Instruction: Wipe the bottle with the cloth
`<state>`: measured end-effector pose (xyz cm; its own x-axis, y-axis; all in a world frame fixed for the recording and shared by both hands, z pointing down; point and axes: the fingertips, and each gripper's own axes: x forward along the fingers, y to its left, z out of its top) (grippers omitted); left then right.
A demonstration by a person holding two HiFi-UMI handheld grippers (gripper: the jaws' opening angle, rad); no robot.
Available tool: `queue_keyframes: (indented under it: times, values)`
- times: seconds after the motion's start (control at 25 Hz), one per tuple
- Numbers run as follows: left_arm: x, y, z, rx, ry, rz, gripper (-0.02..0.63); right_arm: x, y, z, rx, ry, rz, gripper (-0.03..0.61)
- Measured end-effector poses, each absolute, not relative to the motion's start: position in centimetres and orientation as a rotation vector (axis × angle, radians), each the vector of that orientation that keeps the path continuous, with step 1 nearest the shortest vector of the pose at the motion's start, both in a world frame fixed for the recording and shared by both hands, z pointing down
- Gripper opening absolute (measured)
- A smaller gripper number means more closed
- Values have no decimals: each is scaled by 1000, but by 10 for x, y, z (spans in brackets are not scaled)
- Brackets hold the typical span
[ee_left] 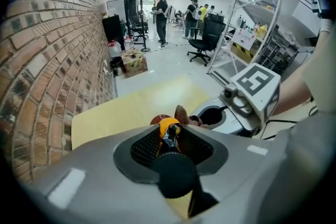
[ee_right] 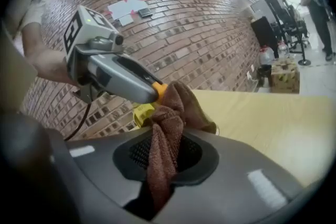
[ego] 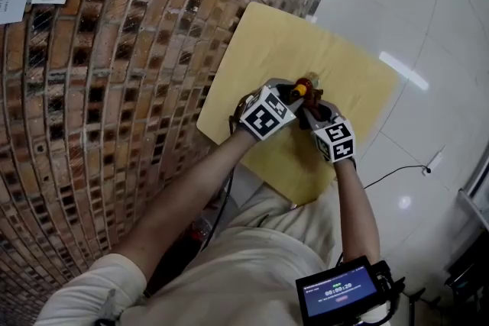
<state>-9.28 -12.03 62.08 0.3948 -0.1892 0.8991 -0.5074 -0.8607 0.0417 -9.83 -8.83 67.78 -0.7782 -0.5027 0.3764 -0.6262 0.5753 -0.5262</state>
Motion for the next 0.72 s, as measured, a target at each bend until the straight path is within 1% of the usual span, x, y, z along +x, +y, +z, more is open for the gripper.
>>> queue_keyframes:
  times: [0.12,0.2,0.28,0.36,0.4,0.48,0.56,0.64,0.72]
  values:
    - [-94,-120,621,2337,-592,1439,140,-97,-96,722,932,-2465,1272,61]
    - [-93,-120,622,2342,-573,1440,140,-92,-104,738,946,-2371,1399,61]
    - [-94,-122,623,2345,-561,1442,140,-78,-115,751,1076,-2238,1606,61]
    - [-98,-125,622,2347,-533,1446,140,-55,-125,759,1274,-2077,1913,61]
    - [-98,-123,622,2355,-503,1459,138,-42,-127,759,1351,-2028,2015,61]
    - [-97,-116,621,2397,-397,1524,138,-15,-128,750,1437,-2041,2018,61]
    - [-97,-105,620,2469,-234,1639,138,9,-134,727,1443,-2159,1907,61]
    - [-98,-93,621,2553,-40,1782,138,21,-143,698,1351,-2327,1754,61]
    - [-102,-81,625,2633,147,1935,138,15,-149,668,1163,-2489,1544,63]
